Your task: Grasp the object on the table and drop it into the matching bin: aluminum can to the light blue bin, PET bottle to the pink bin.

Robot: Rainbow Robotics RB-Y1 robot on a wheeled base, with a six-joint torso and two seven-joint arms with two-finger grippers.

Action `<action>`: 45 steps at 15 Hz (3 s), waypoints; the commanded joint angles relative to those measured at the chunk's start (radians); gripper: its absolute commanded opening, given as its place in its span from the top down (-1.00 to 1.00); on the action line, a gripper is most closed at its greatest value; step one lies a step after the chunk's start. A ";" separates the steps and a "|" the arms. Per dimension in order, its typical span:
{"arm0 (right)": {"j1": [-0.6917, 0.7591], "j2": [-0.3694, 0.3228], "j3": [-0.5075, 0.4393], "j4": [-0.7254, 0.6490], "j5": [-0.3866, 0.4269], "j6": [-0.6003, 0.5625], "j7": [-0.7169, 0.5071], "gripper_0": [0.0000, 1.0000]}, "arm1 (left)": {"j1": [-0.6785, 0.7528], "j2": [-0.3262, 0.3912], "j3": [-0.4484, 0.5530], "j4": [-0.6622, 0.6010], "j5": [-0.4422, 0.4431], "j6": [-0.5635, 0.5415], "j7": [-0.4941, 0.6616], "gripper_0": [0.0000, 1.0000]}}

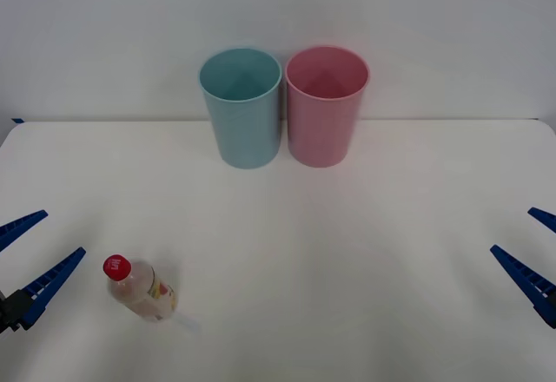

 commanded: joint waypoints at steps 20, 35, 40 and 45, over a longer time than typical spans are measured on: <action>0.000 0.000 0.000 0.000 0.000 0.000 0.000 -1.00 | 0.051 0.195 -0.027 0.184 -0.002 -0.045 -0.172 -1.00; 0.000 0.000 0.000 0.000 0.000 0.000 0.000 -1.00 | 0.036 0.234 -0.221 0.362 0.036 -0.071 -0.431 -1.00; 0.000 0.000 0.000 0.000 0.000 0.000 0.000 -1.00 | 0.024 0.194 -0.252 0.370 0.059 -0.065 -0.440 -1.00; 0.000 0.000 0.000 0.000 0.000 0.000 0.000 -1.00 | 0.004 0.145 -0.283 0.370 0.050 -0.052 -0.451 -1.00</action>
